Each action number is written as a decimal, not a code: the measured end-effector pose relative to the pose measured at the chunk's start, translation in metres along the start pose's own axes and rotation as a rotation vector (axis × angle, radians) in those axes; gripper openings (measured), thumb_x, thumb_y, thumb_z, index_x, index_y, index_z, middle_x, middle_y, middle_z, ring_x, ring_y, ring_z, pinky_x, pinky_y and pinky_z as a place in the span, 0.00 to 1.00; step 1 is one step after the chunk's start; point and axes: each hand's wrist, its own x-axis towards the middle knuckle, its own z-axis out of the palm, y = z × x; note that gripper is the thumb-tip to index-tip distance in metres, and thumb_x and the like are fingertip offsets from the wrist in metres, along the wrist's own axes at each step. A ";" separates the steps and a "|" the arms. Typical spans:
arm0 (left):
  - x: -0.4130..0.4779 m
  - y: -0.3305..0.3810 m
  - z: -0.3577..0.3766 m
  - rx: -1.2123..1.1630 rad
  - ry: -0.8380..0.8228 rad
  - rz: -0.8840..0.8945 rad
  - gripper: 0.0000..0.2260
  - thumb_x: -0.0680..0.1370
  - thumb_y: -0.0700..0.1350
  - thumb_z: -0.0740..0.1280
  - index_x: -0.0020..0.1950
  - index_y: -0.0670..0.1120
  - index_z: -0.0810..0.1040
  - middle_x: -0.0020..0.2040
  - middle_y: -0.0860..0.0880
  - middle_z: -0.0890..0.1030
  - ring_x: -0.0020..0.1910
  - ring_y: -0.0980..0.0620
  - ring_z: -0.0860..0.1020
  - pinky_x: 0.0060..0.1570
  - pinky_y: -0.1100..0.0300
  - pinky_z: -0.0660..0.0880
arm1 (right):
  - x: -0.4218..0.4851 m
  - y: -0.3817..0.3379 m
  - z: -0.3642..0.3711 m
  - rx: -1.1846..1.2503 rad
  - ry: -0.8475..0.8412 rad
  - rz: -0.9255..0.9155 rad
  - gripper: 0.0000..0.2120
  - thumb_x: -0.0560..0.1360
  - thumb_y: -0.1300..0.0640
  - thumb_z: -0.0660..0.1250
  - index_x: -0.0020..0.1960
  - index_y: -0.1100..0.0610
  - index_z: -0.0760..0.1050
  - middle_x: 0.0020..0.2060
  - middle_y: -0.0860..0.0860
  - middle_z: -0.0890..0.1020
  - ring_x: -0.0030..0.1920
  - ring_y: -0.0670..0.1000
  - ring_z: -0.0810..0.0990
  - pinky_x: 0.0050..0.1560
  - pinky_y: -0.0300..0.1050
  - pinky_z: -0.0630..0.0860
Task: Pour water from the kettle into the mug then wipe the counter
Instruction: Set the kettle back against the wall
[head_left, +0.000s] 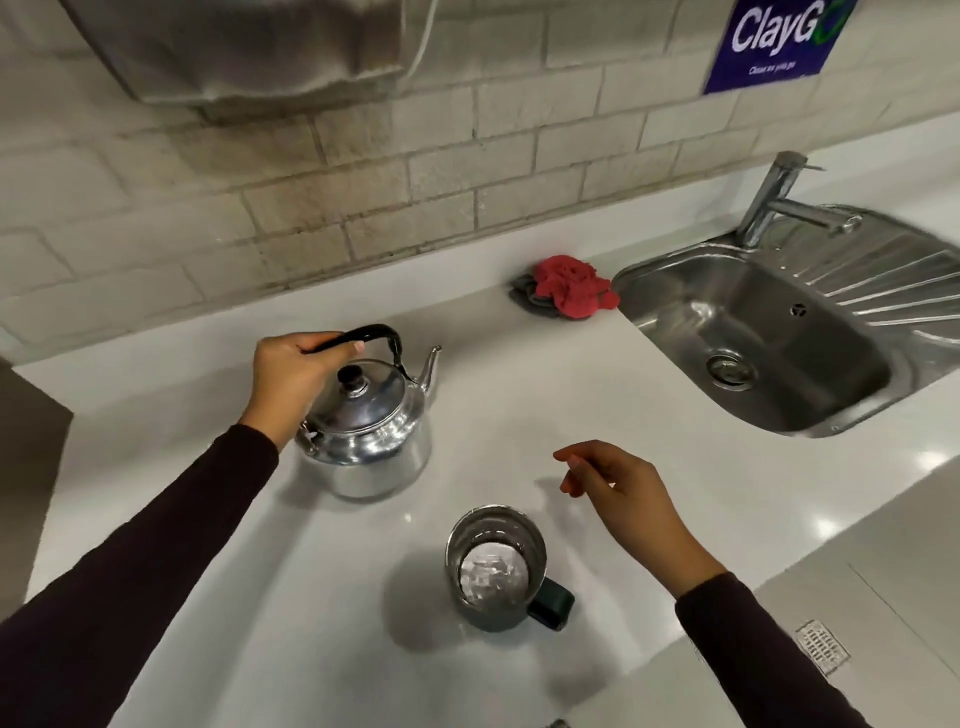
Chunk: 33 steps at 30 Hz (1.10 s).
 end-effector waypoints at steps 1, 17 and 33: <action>0.015 -0.002 0.009 0.007 -0.025 0.001 0.12 0.65 0.44 0.77 0.47 0.47 0.85 0.38 0.57 0.85 0.38 0.58 0.83 0.44 0.65 0.78 | 0.002 0.001 0.000 -0.001 0.011 0.017 0.13 0.78 0.59 0.62 0.44 0.43 0.79 0.34 0.50 0.83 0.35 0.40 0.80 0.41 0.28 0.74; 0.159 -0.025 0.082 0.027 -0.206 0.096 0.15 0.68 0.46 0.75 0.52 0.42 0.84 0.38 0.57 0.83 0.36 0.61 0.81 0.44 0.67 0.78 | 0.038 0.004 0.013 -0.037 0.135 0.099 0.14 0.79 0.57 0.61 0.43 0.39 0.77 0.34 0.46 0.84 0.36 0.39 0.80 0.38 0.25 0.72; 0.211 -0.081 0.085 0.351 -0.068 0.132 0.18 0.80 0.42 0.53 0.66 0.42 0.74 0.66 0.38 0.76 0.65 0.40 0.73 0.66 0.56 0.68 | 0.032 0.009 0.027 -0.077 0.135 0.117 0.14 0.78 0.58 0.62 0.43 0.40 0.77 0.34 0.46 0.83 0.35 0.40 0.80 0.39 0.27 0.73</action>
